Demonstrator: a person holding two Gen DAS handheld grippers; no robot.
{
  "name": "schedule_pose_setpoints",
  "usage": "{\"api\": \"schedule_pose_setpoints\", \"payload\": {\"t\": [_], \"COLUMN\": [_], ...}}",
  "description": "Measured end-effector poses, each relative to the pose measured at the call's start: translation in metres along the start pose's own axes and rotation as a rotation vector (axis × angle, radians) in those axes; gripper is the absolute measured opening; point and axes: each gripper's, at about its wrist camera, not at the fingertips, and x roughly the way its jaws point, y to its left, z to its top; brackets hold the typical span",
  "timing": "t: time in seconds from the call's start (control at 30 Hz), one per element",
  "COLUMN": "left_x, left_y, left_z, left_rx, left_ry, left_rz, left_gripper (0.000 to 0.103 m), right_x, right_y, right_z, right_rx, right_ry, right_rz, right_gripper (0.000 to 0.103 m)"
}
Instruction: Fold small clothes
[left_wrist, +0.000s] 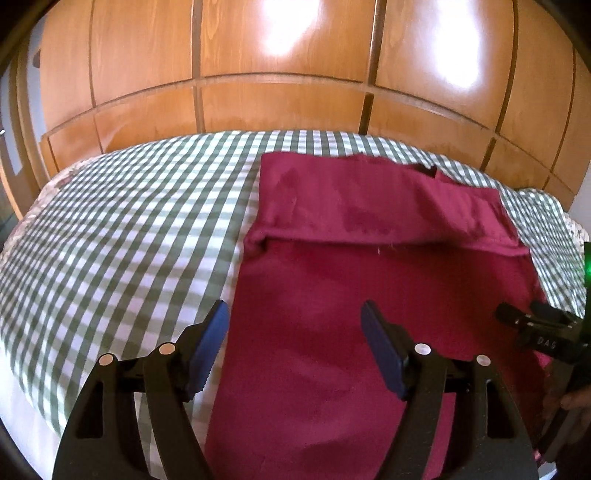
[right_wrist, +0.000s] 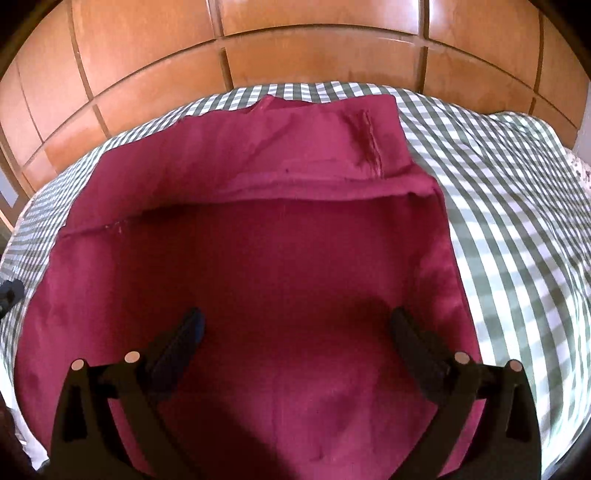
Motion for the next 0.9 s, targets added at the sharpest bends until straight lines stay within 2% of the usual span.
{"api": "schedule_pose_setpoints", "payload": {"t": [0.53,0.73,0.9], "left_x": [-0.001,-0.010,-0.024], "left_y": [0.016,0.026,0.038], "left_z": [-0.041,-0.055,-0.068], "left_rx": [0.019,0.033,0.022], "left_ry": [0.096,0.131,0.186], "left_rz": [0.010,-0.017,-0.091], "left_gripper": [0.073,0.073,0.073], "right_x": [-0.033,-0.064,-0.085], "right_y": [-0.011,-0.040,-0.079], "right_z": [-0.026,-0.041,-0.069], "right_rx": [-0.006,0.007,0.082], "right_ry": [0.019,-0.001,0.040], "right_rz": [0.022,-0.014,-0.034], "right_gripper": [0.101,0.100,0.100]}}
